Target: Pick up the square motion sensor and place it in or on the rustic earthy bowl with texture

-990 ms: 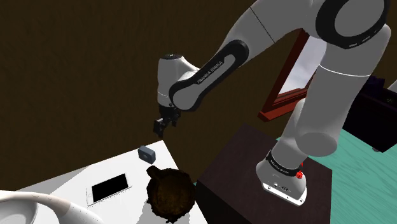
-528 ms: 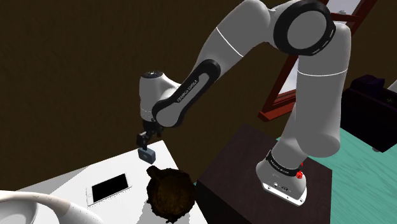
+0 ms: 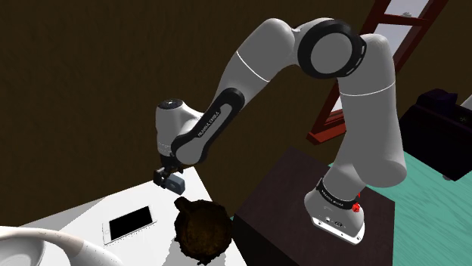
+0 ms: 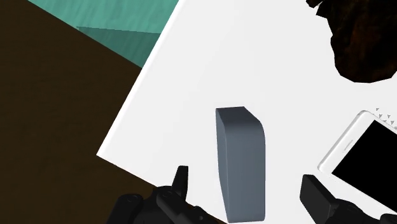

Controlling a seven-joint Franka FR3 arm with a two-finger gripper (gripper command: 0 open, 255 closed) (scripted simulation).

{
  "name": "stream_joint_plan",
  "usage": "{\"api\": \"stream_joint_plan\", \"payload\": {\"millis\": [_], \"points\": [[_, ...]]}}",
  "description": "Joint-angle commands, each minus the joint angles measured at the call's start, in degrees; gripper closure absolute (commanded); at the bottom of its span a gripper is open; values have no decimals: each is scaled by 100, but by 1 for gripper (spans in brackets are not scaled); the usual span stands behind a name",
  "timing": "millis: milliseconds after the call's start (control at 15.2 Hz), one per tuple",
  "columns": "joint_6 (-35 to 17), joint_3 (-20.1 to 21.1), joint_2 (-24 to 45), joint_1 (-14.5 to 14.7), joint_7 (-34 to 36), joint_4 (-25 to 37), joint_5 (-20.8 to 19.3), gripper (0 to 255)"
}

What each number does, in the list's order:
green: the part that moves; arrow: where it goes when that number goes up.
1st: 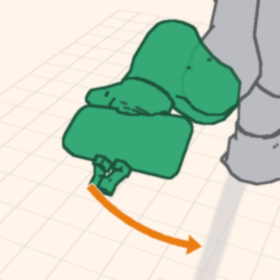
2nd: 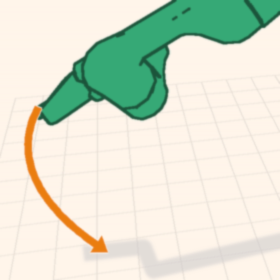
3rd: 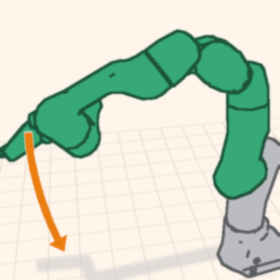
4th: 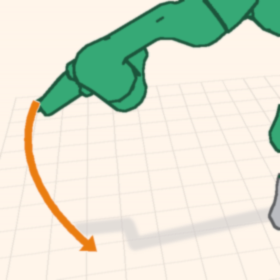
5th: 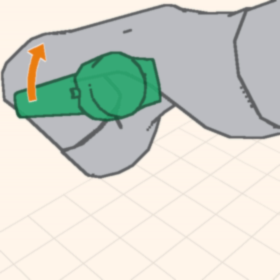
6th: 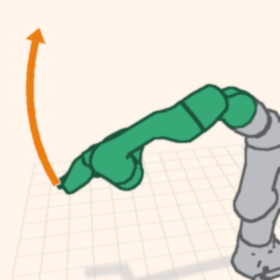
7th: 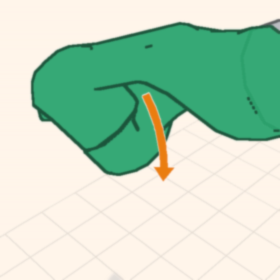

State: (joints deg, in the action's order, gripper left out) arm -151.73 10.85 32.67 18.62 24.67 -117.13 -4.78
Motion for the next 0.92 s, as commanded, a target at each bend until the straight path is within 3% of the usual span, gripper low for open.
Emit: {"api": "stream_joint_plan", "payload": {"millis": [0, 594, 660, 858], "points": [[-115, -28, 129, 30, 22, 16, -29, 0], [-189, -51, 241, 54, 37, 54, -50, 0], [-189, -51, 241, 54, 37, 54, -50, 255], [-189, -51, 241, 54, 37, 54, -50, 255]]}}
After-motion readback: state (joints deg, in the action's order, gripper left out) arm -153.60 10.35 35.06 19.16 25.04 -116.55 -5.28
